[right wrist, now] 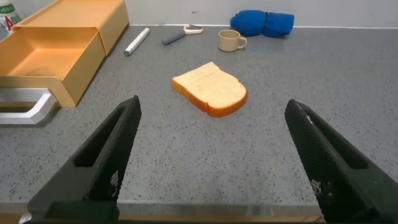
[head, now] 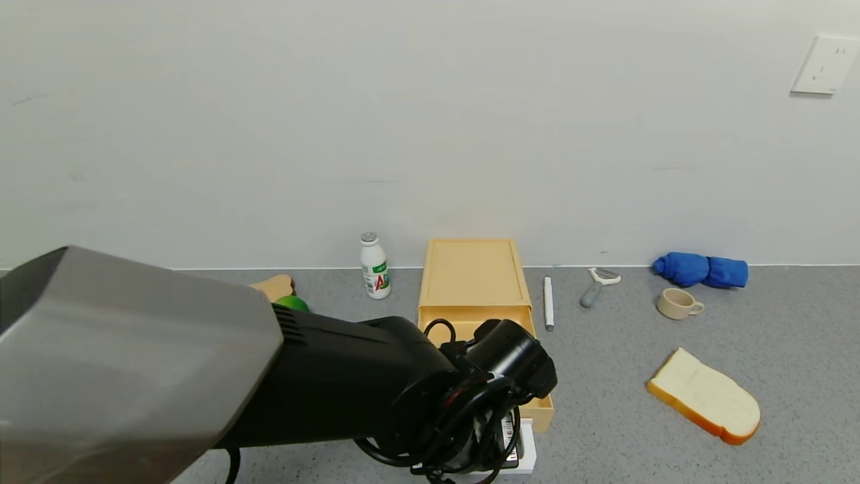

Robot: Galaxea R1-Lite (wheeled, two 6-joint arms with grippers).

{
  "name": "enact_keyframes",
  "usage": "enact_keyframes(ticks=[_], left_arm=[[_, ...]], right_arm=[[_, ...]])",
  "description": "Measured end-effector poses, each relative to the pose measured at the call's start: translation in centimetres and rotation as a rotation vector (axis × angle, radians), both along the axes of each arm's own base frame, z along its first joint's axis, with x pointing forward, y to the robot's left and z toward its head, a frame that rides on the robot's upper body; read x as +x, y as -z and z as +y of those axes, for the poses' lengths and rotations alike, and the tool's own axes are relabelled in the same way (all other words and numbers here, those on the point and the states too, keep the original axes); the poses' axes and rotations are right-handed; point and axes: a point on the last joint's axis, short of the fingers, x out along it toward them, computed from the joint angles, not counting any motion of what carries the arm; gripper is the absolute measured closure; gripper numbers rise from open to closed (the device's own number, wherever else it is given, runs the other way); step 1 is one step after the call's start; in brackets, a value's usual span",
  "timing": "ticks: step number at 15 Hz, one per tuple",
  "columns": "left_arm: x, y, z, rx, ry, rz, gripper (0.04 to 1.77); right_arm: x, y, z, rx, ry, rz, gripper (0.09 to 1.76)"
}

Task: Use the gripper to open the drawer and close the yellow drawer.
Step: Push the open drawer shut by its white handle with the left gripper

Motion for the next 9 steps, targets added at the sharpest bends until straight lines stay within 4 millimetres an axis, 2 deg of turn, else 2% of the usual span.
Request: enact_keyframes(ticks=[9], left_arm=[[1.6,1.0,-0.5,0.034,-0.072,0.011,1.70]], right_arm=[[0.0,0.0,0.0,0.000,0.000,0.000,0.15]])
